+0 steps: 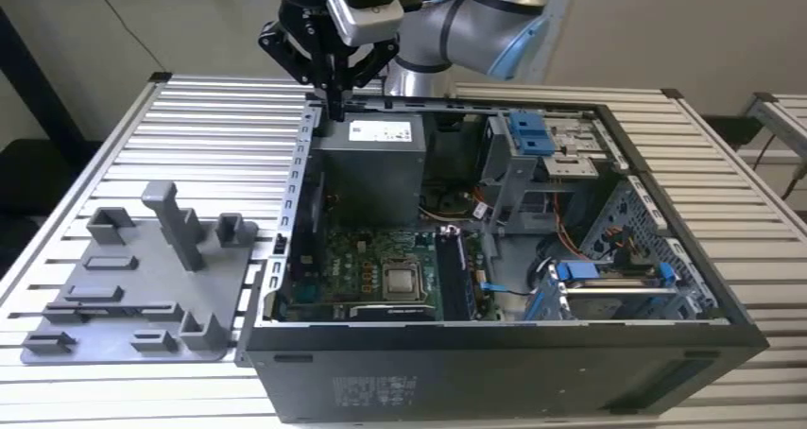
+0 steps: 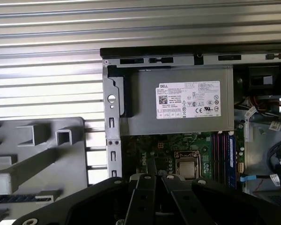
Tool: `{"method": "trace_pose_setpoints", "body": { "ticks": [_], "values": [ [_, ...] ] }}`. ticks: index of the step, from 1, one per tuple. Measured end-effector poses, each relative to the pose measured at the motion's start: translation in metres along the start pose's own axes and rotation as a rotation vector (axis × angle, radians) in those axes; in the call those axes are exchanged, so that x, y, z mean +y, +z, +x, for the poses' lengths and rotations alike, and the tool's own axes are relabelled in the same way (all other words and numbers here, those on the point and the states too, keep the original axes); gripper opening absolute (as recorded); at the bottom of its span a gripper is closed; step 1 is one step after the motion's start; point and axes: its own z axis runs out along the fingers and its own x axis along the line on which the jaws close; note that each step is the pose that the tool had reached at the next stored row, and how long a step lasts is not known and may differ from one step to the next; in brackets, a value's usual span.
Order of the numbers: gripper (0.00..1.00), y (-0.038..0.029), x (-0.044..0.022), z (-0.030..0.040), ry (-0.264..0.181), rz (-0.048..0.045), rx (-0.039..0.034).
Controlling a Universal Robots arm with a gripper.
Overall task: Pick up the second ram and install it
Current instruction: 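Reach for the second ram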
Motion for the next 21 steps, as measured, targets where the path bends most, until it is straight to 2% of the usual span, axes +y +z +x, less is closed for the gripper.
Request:
{"method": "trace_pose_setpoints", "body": {
  "ticks": [21],
  "values": [
    [0.11, -0.0001, -0.0004, 0.0055, 0.0, 0.0, 0.0]
  ]
}}
